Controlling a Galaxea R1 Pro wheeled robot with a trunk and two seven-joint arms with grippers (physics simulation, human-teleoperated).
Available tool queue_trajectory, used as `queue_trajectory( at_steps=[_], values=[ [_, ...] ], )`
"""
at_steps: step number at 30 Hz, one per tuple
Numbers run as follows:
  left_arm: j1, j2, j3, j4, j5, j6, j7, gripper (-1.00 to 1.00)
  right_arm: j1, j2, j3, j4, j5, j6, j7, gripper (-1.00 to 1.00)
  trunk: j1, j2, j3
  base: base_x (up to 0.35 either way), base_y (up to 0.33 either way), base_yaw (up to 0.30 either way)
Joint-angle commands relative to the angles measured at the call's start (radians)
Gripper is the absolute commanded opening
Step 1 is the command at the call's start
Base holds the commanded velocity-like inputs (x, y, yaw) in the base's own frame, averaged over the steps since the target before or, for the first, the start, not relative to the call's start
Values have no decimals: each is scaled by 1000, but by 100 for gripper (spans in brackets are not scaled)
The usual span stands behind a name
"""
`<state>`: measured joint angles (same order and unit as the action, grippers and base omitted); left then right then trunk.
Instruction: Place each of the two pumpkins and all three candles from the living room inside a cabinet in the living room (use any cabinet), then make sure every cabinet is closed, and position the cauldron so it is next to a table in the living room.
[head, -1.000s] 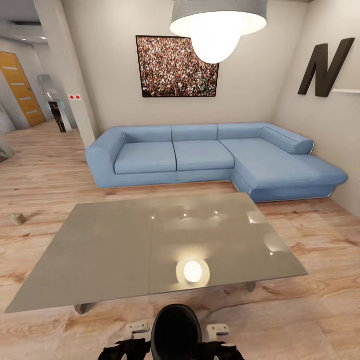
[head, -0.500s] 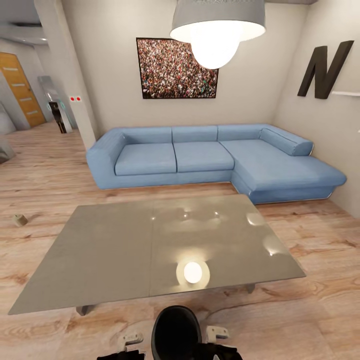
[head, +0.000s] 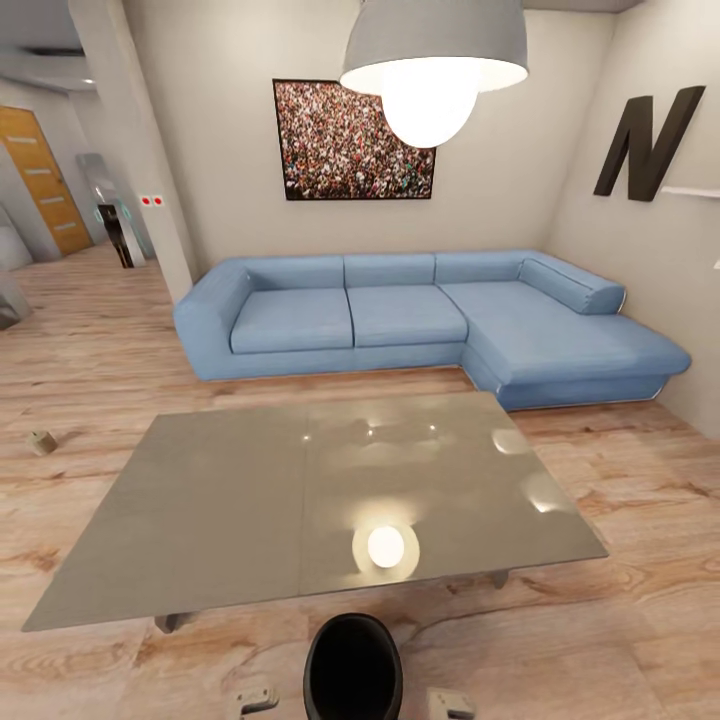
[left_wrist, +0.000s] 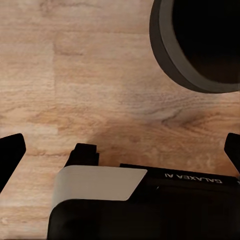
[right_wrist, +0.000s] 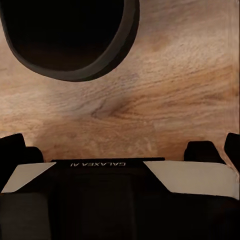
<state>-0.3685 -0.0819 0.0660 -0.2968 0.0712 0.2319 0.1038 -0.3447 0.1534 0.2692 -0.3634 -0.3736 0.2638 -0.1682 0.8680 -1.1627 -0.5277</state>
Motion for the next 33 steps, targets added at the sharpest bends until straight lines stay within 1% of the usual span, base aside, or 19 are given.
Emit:
queue_trajectory(
  at_steps=[1,6,8,10,14,23,33],
  values=[
    [0,-1,6,-2,8,6,3,100,0,0,9,9,-9,-5,-24,100,-4,7,2,0,0,0],
    [0,-1,6,-1,7,6,11,100,0,1,10,42,-9,-35,-56,100,-23,42,18,0,0,0],
    [0,-1,7,-1,7,6,27,100,0,1,10,46,-10,-45,-61,100,-31,56,24,0,0,0],
    [0,-1,7,-1,7,6,56,100,0,0,9,47,-11,-51,-63,100,-38,70,31,0,0,0],
    [0,-1,8,-1,7,6,85,100,0,0,10,50,-10,-58,-65,100,-54,98,43,0,0,0],
    [0,-1,7,-1,8,6,92,100,0,-1,10,76,-9,-77,-64,100,-88,161,71,0,0,0],
    [0,-1,8,12,9,7,79,100,0,-4,10,78,-9,-77,-60,100,-127,231,103,0,0,0]
  ],
)
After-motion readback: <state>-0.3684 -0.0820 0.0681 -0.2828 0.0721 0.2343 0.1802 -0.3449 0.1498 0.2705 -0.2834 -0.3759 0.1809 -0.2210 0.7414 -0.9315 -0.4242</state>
